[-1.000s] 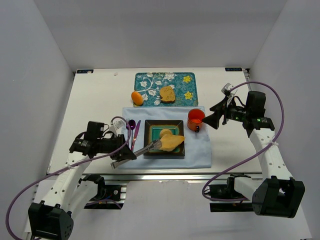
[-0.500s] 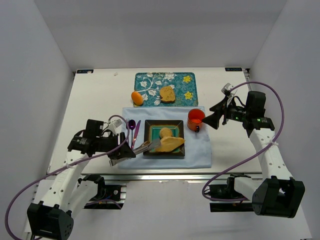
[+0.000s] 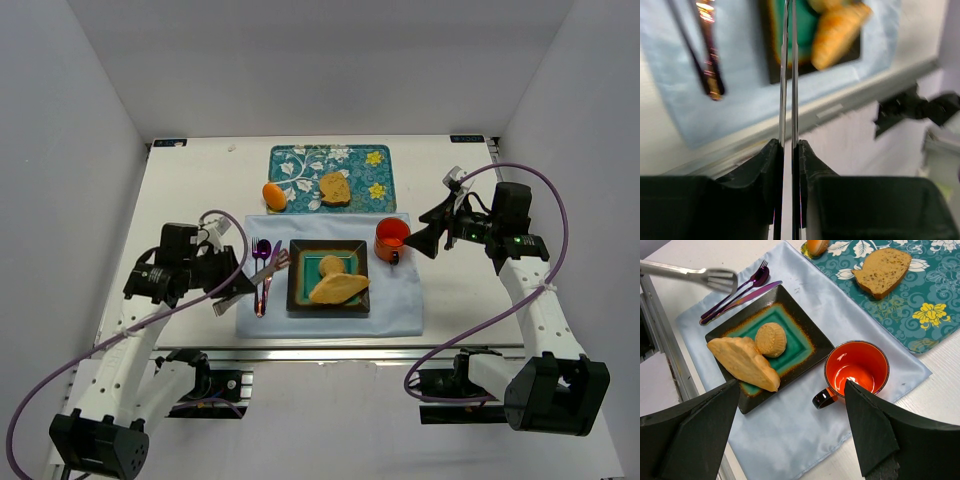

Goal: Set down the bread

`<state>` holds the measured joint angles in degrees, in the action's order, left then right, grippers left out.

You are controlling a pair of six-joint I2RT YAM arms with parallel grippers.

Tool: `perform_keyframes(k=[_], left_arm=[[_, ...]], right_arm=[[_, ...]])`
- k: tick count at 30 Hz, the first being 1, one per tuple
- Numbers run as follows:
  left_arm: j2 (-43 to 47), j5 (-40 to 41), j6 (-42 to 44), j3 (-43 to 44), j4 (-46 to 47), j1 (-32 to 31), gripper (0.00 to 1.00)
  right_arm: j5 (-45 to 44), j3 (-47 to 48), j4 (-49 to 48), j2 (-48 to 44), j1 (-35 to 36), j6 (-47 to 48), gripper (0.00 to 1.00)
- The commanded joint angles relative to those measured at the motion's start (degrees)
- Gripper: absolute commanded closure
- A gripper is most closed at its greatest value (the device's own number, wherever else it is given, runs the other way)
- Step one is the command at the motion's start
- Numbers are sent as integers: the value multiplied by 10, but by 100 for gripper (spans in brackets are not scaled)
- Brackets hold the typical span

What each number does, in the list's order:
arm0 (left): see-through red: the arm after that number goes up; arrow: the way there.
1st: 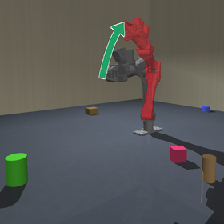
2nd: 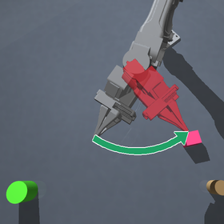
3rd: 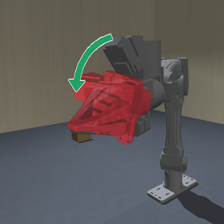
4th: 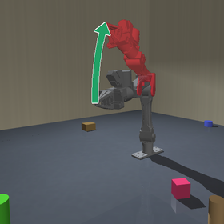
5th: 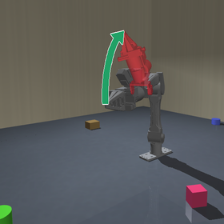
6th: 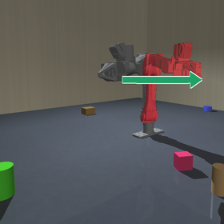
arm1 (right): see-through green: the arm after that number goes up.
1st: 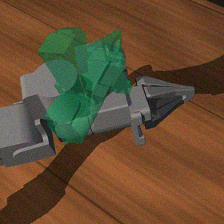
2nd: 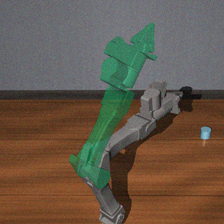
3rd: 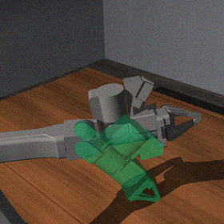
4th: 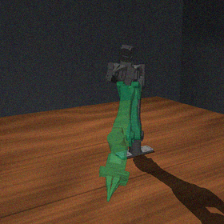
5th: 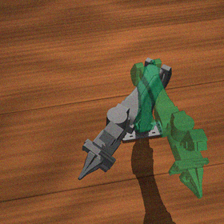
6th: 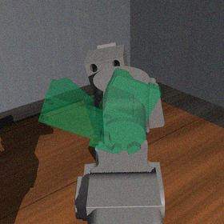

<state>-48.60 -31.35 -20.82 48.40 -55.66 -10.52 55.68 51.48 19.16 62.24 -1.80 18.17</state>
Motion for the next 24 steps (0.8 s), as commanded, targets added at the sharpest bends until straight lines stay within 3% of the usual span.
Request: perform_keyframes(k=[1, 6, 11, 16, 20, 22, 24], left_arm=[[-18, 116, -1, 46, 40, 23, 80], [-85, 296, 54, 50, 170, 62, 81], [-177, 362, 198, -2, 354, 104, 82], [-236, 351, 256, -83, 525, 184, 83], [-291, 318, 264, -100, 587, 212, 80], [-311, 284, 263, -101, 606, 226, 76], [-338, 265, 265, -98, 608, 229, 64]], right_arm=[[14, 0, -14, -7, -2, 0, 11], [18, -3, -14, -10, -2, 1, 11], [22, 14, 10, -3, -2, 38, 11], [15, 15, 23, -4, -2, 55, 11], [9, 9, 27, -8, -2, 59, 11], [7, 9, 33, -8, -2, 62, 11], [6, 9, 38, -8, -2, 64, 11]])
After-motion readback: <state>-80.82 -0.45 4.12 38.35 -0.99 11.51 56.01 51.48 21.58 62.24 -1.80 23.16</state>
